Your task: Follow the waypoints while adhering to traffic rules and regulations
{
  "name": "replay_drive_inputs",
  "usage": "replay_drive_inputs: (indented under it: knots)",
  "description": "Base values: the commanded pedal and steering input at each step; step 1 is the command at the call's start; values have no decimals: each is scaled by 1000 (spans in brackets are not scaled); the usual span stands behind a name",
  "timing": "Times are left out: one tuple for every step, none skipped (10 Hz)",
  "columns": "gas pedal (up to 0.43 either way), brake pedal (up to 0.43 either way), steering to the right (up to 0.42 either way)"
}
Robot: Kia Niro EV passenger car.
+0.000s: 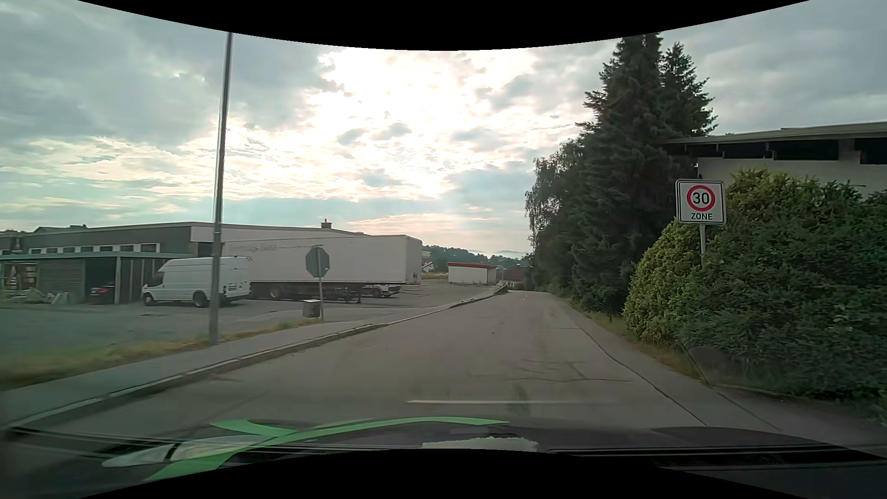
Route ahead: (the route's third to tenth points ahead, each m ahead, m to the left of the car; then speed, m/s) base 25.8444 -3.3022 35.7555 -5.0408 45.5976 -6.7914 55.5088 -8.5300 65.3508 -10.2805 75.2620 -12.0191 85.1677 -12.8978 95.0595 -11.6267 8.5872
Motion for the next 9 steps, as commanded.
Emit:
replay_drive_inputs:
  knots:
    - [280,0,119]
    - [287,0,104]
    - [299,0,90]
    - [299,0,76]
    - [299,0,67]
    - [299,0,55]
    - [299,0,51]
    - [299,0,48]
    - [287,0,42]
